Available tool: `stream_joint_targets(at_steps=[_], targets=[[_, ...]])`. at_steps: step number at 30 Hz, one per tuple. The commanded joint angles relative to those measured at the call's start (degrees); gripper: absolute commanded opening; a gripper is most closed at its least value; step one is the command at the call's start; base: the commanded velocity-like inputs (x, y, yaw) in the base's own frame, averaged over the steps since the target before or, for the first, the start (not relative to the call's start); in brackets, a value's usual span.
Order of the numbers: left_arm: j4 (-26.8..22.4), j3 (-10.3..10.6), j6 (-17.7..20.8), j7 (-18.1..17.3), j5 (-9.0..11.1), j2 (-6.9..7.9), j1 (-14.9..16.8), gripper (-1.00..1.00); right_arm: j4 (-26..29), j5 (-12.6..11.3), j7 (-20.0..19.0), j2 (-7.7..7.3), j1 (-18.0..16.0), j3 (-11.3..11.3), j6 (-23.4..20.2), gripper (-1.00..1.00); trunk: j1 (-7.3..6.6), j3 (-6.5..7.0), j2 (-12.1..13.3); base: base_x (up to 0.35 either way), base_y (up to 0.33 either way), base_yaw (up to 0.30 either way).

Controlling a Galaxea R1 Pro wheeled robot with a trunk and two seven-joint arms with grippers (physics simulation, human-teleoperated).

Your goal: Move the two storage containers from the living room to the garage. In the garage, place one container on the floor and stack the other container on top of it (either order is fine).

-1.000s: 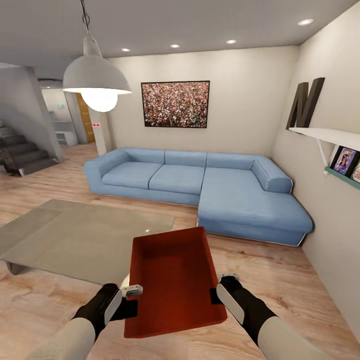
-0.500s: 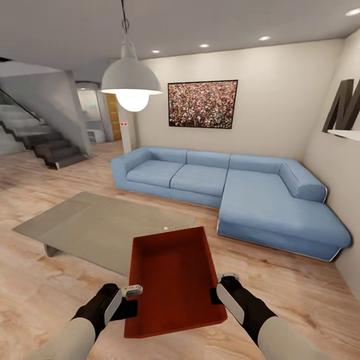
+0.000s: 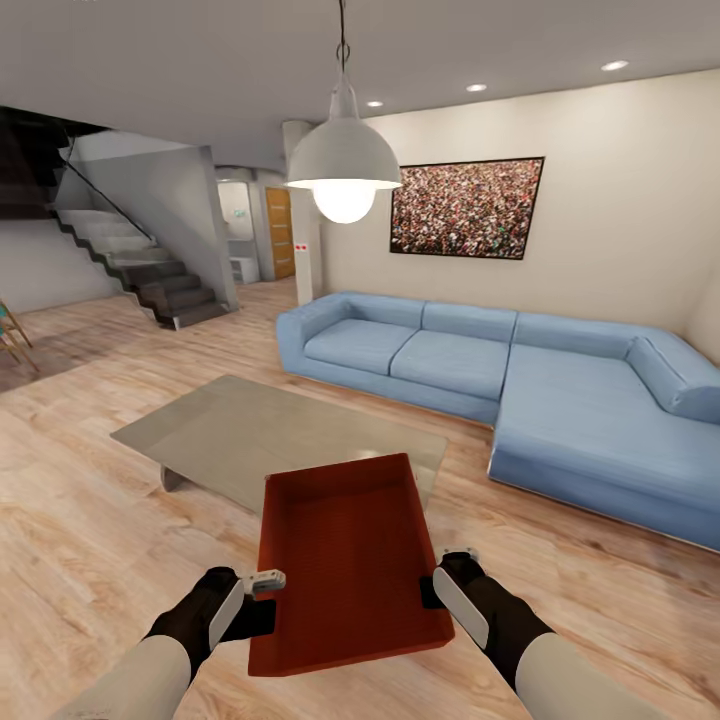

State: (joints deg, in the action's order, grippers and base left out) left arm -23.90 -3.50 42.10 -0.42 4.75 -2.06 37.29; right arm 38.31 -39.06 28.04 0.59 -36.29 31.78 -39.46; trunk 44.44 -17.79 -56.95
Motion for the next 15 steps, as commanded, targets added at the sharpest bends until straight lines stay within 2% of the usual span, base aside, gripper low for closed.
stream_joint_targets(at_steps=[1, 15], targets=[[-0.09, -0.45, 0.26, 0.10, 0.86, -0.11, 0.06, -1.00, 0.01, -0.67, 0.52, 0.02, -0.01, 0.39, -0.27, -1.00, 0.02, -0.07, -0.06, 0.096, 0.287, 0.045], [-0.09, -0.46, 0.26, 0.08, 0.87, -0.10, 0.06, -1.00, 0.03, -0.67, 0.55, 0.02, -0.01, 0.39, -0.27, -1.00, 0.02, -0.07, -0.06, 0.143, 0.272, 0.005]])
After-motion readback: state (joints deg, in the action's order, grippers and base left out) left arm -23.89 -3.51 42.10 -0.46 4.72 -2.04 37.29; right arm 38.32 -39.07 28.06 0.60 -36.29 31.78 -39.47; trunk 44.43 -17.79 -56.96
